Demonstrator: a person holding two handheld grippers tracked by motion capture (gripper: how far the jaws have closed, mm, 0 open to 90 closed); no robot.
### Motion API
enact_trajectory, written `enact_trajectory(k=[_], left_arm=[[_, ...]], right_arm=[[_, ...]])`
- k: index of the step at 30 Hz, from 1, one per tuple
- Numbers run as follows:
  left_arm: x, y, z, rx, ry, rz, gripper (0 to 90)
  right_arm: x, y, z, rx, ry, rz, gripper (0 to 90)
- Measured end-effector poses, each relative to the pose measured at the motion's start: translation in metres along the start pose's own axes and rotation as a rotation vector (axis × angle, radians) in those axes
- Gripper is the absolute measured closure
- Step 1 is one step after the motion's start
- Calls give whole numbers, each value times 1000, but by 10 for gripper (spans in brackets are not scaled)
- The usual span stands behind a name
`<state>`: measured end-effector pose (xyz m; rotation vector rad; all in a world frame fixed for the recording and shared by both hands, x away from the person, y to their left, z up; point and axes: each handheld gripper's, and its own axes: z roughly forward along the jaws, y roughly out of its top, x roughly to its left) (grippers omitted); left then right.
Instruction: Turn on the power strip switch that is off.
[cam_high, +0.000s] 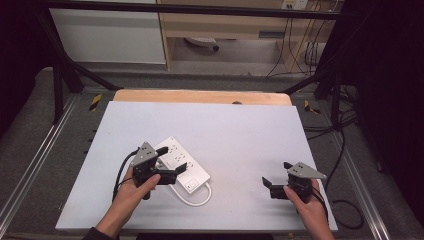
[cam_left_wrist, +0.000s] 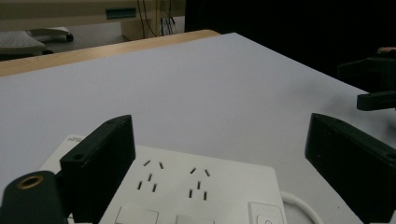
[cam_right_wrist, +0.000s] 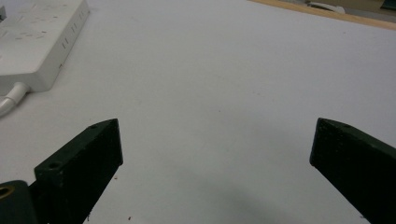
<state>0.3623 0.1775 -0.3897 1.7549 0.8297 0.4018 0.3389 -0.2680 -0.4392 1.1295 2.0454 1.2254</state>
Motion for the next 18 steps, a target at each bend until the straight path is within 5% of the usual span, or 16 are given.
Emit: enact_trajectory(k=[18], left_arm=[[19,8,-43,-53,48,-24,86]], right_arm=[[-2,0,-1,-4,-2,16,27]])
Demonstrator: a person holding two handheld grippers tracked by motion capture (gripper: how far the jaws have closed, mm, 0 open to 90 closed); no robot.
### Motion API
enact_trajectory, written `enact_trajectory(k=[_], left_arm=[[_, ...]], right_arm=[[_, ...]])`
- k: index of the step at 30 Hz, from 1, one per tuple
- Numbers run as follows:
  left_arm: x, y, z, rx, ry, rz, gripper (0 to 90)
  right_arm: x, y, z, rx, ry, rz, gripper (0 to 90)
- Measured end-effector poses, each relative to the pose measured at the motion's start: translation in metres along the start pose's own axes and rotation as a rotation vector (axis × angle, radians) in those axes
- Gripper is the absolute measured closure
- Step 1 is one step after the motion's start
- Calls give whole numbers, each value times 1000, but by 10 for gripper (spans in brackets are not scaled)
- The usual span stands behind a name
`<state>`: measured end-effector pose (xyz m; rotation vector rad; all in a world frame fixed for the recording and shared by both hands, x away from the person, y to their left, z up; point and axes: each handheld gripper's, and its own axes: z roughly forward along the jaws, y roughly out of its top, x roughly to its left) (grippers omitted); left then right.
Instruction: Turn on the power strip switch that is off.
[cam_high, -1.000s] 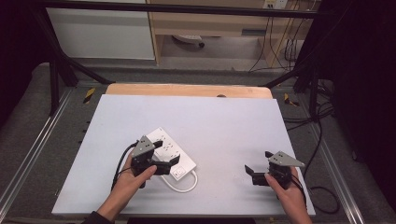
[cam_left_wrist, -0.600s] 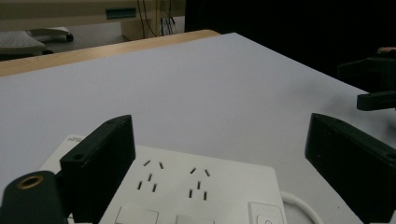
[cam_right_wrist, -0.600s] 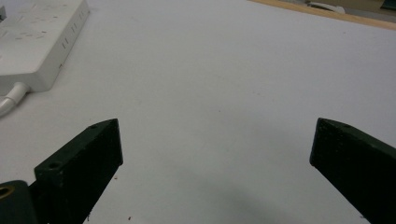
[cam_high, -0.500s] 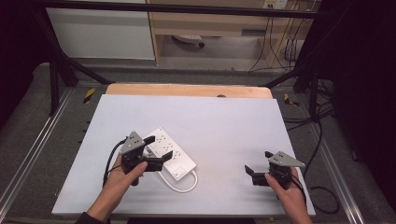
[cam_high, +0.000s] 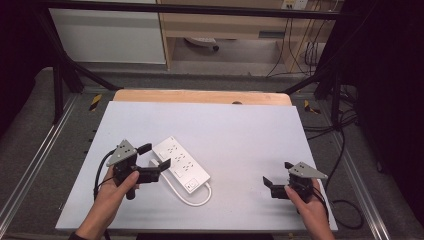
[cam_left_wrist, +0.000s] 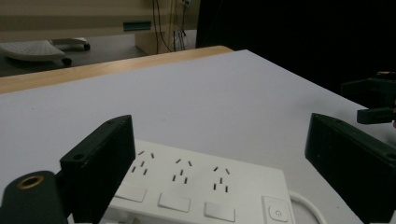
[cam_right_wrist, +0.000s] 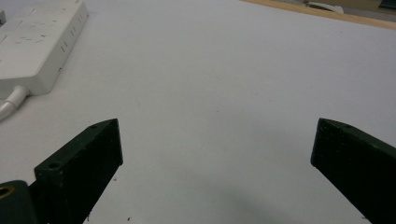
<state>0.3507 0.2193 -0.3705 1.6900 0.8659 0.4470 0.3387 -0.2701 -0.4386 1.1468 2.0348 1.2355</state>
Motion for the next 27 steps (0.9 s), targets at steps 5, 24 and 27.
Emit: enact_trajectory(k=[5,24,27], left_arm=[[8,0,-16,-13,28,-10,86],[44,-22,-66,-18,150,-61,84],[50,-28,-70,-9,170,-72,84]], right_arm=[[0,0,0,-1,-1,-2,27],[1,0,3,8,-2,-5,26],[0,0,3,8,-4,-1,26]])
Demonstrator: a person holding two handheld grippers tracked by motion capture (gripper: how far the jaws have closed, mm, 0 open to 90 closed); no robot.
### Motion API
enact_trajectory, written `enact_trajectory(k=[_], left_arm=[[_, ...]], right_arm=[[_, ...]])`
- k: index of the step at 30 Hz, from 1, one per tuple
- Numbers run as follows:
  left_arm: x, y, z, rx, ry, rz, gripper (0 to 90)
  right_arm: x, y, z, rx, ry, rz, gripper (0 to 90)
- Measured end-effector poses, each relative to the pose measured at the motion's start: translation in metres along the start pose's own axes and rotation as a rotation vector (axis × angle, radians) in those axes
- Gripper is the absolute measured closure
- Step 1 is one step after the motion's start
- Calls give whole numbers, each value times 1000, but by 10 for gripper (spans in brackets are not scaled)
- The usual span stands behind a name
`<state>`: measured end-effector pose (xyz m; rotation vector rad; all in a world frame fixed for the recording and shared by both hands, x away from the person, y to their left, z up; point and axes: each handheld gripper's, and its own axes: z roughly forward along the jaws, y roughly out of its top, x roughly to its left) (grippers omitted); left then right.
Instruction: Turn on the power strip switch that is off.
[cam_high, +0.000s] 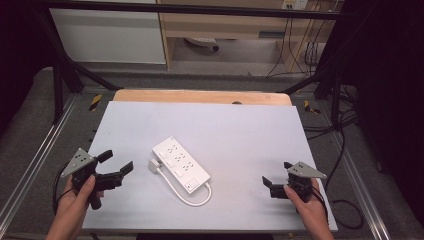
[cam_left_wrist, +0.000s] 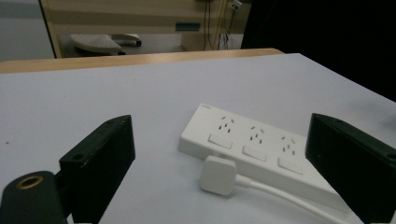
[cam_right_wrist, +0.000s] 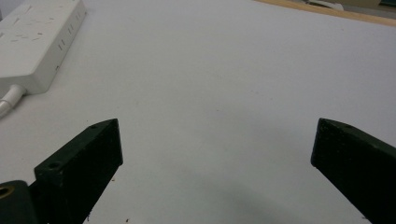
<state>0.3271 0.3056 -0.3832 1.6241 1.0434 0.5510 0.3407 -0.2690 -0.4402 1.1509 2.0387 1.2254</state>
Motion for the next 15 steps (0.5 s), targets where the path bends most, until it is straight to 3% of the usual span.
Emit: enact_trajectory(k=[3,10,13,15], left_arm=[[6,-6,-1,11,19,-13,86],[14,-30,6,137,45,-34,87],[15,-43,12,192,70,2,99],[14,-47,15,209,70,6,106]], right_arm=[[0,0,0,0,0,2,26],[0,0,1,4,-2,0,26],[-1,-1,2,14,-9,7,26],[-2,-4,6,44,-29,18,25]])
